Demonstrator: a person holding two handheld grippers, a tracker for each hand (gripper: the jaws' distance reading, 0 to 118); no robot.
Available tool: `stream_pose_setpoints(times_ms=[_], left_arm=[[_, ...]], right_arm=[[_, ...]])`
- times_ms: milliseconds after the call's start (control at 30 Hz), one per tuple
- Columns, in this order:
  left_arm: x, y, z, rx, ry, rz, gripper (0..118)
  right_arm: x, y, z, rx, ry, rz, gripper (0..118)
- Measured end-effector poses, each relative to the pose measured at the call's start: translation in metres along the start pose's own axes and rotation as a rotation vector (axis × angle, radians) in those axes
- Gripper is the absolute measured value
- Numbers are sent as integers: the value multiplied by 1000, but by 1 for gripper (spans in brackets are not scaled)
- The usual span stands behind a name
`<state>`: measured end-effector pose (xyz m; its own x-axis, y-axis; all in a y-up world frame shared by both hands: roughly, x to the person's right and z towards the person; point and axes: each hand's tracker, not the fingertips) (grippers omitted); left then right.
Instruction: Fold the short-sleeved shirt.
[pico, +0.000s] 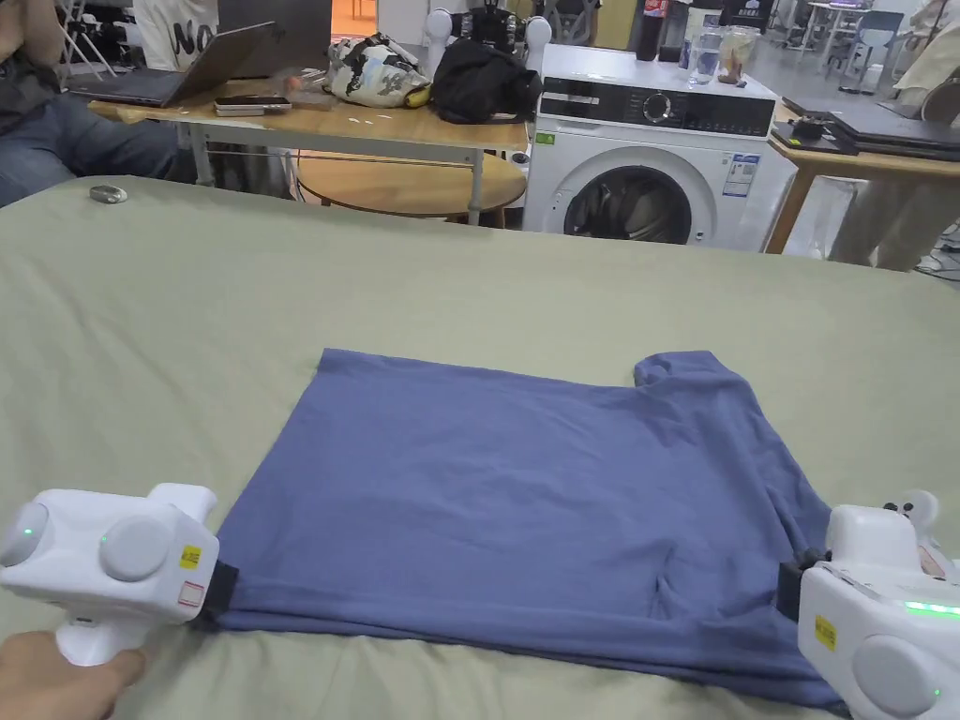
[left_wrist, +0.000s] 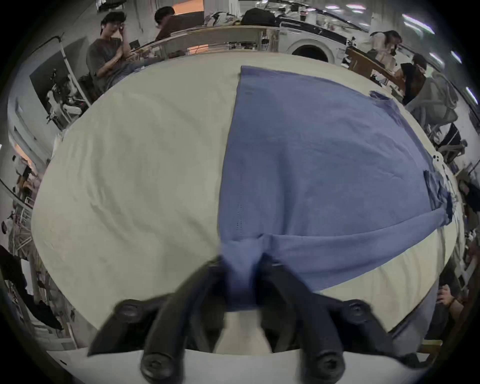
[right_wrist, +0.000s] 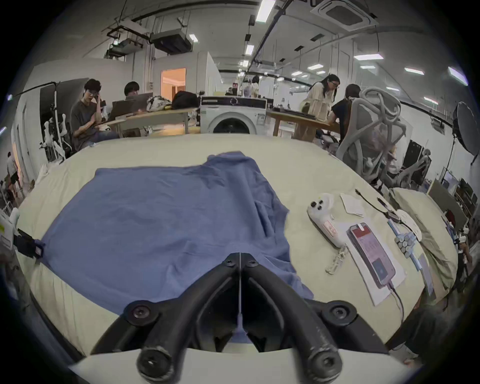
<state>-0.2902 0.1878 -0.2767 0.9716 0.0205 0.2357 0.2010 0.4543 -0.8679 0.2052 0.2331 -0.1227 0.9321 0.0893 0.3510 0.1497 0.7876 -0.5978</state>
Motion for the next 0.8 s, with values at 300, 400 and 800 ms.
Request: stream_pose_setpoints(times_ms=[300, 400, 800], left_arm=[[12, -13, 2, 27, 6, -11, 3], [5, -12, 1, 36, -8, 1, 3], [5, 16, 39, 243, -96, 71, 2]], right_arm=[[25, -43, -40, -304, -19, 27, 55], [24, -54, -39, -226, -5, 22, 27], [21, 1, -11, -120, 69, 4, 1]])
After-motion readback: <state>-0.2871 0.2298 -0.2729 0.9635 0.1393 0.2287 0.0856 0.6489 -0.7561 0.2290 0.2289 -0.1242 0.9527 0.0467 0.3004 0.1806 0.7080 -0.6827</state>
